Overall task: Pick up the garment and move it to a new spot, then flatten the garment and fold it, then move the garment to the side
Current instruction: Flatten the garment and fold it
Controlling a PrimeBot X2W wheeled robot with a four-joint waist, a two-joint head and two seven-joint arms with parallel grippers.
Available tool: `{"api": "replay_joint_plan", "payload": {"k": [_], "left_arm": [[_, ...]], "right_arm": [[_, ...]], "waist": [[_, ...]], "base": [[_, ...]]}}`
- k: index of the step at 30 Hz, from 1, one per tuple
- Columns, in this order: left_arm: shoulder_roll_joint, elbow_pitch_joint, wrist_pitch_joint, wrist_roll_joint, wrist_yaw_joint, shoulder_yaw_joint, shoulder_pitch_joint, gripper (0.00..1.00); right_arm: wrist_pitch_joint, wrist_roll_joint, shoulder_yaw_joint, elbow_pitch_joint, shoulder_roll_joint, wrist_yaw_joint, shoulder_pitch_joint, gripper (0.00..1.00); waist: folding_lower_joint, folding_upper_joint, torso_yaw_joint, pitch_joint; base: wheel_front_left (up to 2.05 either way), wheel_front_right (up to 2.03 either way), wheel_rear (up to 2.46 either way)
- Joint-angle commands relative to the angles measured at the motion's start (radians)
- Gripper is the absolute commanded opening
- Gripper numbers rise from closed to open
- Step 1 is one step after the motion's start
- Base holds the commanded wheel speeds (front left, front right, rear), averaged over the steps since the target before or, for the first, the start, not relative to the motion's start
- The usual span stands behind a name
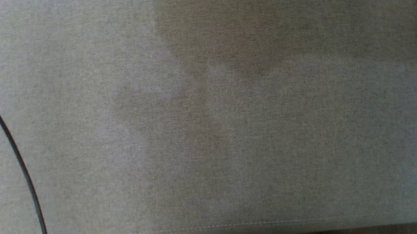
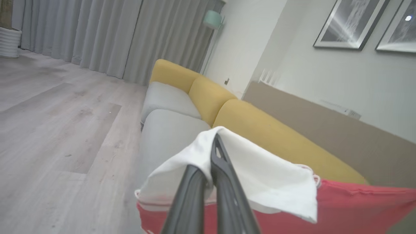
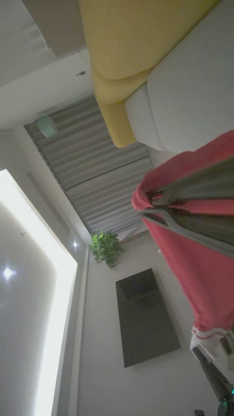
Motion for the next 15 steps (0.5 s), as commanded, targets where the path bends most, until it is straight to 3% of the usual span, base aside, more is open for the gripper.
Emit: {"api": "replay_joint_plan", "payload": {"k": [1, 7, 15], "left_arm": [[0.063, -0.047, 0.021, 0.007, -0.006, -0.066, -0.001, 0.00], [0.120, -0.114, 0.110, -0.055, -0.006, -0.228, 0.157, 0.00], [0.225, -0.224, 0.377, -0.283, -0.006, -0.361, 0.468, 0.00]], "right_arm": [[0.028, 0.017, 0.048, -0.028, -0.020, 0.007, 0.009, 0.00], [0.052, 0.090, 0.157, -0.056, -0.076, 0.007, 0.132, 0.00], [0.139, 0.227, 0.348, -0.193, -0.202, 0.007, 0.433, 0.00]], "waist": [[-0.0001, 0.0000, 0.012, -0.008], [-0.0001, 0.0000, 0.032, -0.061], [-0.0001, 0.0000, 0.047, -0.256]], "base": [[0.00, 0.00, 0.00], [0.00, 0.00, 0.00], [0.00, 0.00, 0.00]]}}
